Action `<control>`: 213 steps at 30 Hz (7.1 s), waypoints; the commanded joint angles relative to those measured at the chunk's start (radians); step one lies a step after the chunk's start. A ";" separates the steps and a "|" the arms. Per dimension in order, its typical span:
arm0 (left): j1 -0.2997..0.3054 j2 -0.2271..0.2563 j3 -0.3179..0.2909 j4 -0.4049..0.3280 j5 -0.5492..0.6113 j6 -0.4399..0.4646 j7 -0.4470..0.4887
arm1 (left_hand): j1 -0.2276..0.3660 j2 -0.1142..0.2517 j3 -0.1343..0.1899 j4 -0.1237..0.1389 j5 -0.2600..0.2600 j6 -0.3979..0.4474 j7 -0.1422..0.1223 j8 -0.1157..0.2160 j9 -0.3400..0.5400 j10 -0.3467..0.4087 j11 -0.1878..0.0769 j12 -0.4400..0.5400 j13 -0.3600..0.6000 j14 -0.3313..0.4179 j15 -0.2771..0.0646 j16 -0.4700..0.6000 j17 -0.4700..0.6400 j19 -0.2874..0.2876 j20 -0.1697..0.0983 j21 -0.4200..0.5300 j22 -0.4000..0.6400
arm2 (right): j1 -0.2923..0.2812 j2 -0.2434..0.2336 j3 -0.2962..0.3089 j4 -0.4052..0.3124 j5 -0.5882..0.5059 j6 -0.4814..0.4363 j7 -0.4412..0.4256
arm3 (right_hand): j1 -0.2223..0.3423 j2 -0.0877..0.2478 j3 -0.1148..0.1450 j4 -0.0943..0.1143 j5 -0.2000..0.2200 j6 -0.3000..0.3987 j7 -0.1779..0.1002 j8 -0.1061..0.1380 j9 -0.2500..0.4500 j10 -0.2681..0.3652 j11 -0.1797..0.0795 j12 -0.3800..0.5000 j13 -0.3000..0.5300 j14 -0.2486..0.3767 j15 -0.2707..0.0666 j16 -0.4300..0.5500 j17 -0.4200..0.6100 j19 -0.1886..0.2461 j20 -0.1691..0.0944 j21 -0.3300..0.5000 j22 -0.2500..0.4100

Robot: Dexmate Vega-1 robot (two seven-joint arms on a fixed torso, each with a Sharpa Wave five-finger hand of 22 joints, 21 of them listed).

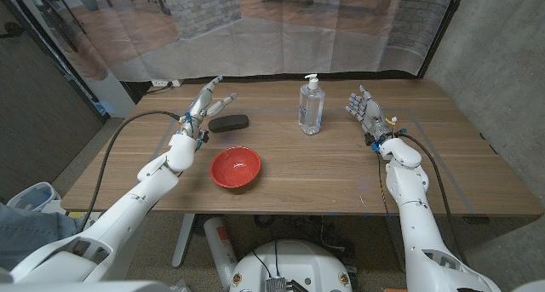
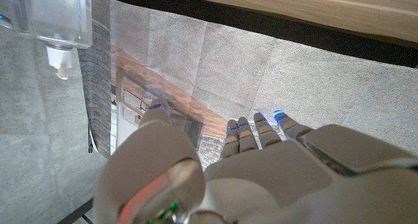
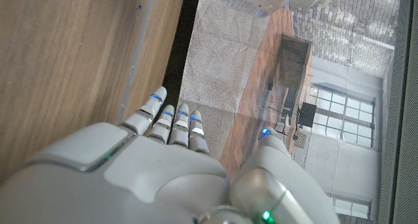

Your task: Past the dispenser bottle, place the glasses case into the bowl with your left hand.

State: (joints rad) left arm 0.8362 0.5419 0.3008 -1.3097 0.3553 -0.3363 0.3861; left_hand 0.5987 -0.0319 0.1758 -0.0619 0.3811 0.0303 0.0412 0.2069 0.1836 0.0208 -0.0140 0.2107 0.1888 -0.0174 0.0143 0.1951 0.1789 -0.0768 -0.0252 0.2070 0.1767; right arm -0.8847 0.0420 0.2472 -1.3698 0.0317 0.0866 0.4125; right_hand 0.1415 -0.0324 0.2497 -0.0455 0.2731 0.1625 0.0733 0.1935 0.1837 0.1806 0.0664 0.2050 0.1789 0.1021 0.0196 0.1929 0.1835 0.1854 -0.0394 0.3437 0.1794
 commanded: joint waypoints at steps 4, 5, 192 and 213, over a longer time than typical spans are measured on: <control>0.018 0.034 0.014 -0.066 0.041 0.090 -0.002 | 0.033 -0.010 -0.001 -0.019 0.004 -0.010 0.017 -0.002 0.007 0.004 0.013 -0.004 0.003 0.000 0.015 -0.004 0.005 0.009 0.011 0.005 0.003 | -0.010 0.003 0.001 -0.011 0.004 -0.002 -0.003 | 0.005 0.002 -0.001 -0.005 -0.002 0.013 0.002 0.004 0.004 0.007 0.001 0.003 0.002 0.013 0.000 0.004 0.003 0.014 -0.018 -0.001 0.002; 0.019 0.036 0.015 -0.070 0.045 0.099 -0.003 | 0.037 -0.013 -0.001 -0.022 0.003 -0.015 0.017 -0.004 0.007 0.002 0.013 -0.004 0.003 0.000 0.016 -0.004 0.005 0.009 0.012 0.005 0.003 | -0.011 0.003 0.001 -0.012 0.003 -0.001 -0.003 | 0.005 0.003 -0.001 -0.005 -0.002 0.013 0.003 0.004 0.004 0.007 0.001 0.003 0.002 0.014 0.000 0.004 0.003 0.014 -0.018 -0.002 0.002; -0.154 0.098 0.305 -0.049 0.240 0.543 -0.333 | 0.356 0.034 -0.054 -0.091 -0.013 0.201 0.000 0.052 0.024 0.299 -0.034 0.058 0.022 0.347 -0.052 0.047 0.011 0.541 0.233 0.105 0.004 | 0.035 0.037 -0.002 0.080 -0.019 0.030 -0.026 | 0.015 0.022 -0.014 -0.019 -0.015 0.019 -0.002 0.003 0.004 0.011 -0.002 0.001 0.003 0.038 0.006 0.001 0.006 0.043 -0.010 -0.056 0.004; -0.141 0.087 0.276 -0.072 0.196 0.556 -0.327 | 0.605 0.144 0.064 -0.108 -0.141 0.285 0.029 0.067 0.040 0.383 -0.039 0.053 0.033 0.489 -0.065 0.053 0.019 0.748 0.146 0.135 0.000 | 0.037 0.036 -0.001 0.076 -0.016 0.027 -0.016 | 0.015 0.023 -0.016 -0.021 -0.017 0.018 -0.003 0.002 0.004 0.011 0.001 0.000 0.003 0.039 0.007 0.001 0.007 0.046 -0.009 -0.062 0.005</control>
State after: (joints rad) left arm 0.6883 0.6349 0.5902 -1.3682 0.5721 0.2131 0.0586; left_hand 1.1196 0.0473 0.1497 -0.0952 0.2511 0.3026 0.0662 0.2666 0.2176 0.3927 -0.0536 0.2629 0.2168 0.4302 -0.0249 0.2372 0.1934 0.3915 0.2328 0.3330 0.1736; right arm -0.8475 0.0780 0.2447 -1.2884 0.0138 0.1157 0.3919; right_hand 0.1546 -0.0193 0.2317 -0.0635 0.2585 0.1751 0.0714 0.1935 0.1837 0.1858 0.0610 0.2050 0.1789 0.1324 0.0285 0.1929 0.1885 0.2207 -0.0394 0.2842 0.1790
